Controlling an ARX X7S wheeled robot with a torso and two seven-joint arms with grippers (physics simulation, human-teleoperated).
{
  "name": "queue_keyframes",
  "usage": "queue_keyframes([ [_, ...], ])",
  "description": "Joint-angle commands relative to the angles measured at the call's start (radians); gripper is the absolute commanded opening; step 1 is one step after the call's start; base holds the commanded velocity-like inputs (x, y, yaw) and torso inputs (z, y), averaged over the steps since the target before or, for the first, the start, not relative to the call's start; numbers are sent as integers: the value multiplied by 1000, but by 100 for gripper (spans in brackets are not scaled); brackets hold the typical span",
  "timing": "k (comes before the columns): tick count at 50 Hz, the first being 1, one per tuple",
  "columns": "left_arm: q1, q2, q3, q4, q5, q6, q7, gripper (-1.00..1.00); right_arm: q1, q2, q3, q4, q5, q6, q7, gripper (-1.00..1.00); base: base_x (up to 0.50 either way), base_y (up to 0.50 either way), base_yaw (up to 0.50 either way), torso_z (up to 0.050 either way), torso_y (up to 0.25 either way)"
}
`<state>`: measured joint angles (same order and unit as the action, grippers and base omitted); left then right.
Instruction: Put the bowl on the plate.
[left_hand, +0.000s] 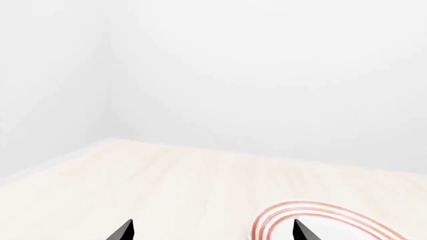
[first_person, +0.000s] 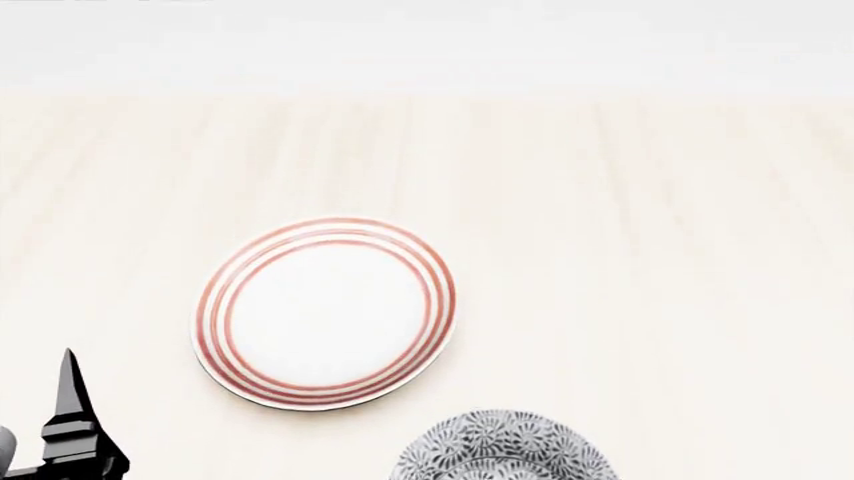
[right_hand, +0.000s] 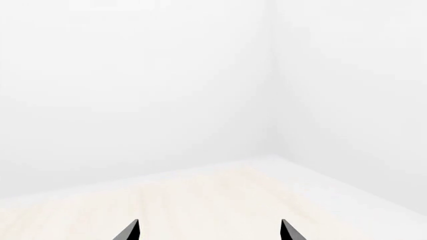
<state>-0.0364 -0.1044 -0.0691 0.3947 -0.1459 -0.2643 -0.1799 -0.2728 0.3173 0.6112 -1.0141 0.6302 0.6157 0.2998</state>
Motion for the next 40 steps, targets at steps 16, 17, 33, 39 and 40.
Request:
queue_keyframes([
  [16, -11, -37, -32, 16, -54, -12, -38, 100, -77, 139, -36, -27, 94, -40, 176, 100, 230, 0, 0, 0, 0],
  [17, -9, -38, -32, 20, -57, -13, -39, 100, -81, 145, -38, -28, 98, -45, 183, 100, 0, 0, 0, 0, 0],
  [33, -13, -47, -32, 27, -84, -24, -54, 100, -218, 402, -84, -30, 264, -167, 438, 100, 0, 0, 0, 0, 0],
  [39, -18, -48, -25, 28, -95, -32, -58, 100, -323, 546, -98, -33, 363, -290, 491, 100, 0, 0, 0, 0, 0],
  [40, -18, -48, -24, 30, -95, -31, -59, 100, -363, 590, -106, -32, 365, -337, 533, 100, 316, 0, 0, 0, 0],
])
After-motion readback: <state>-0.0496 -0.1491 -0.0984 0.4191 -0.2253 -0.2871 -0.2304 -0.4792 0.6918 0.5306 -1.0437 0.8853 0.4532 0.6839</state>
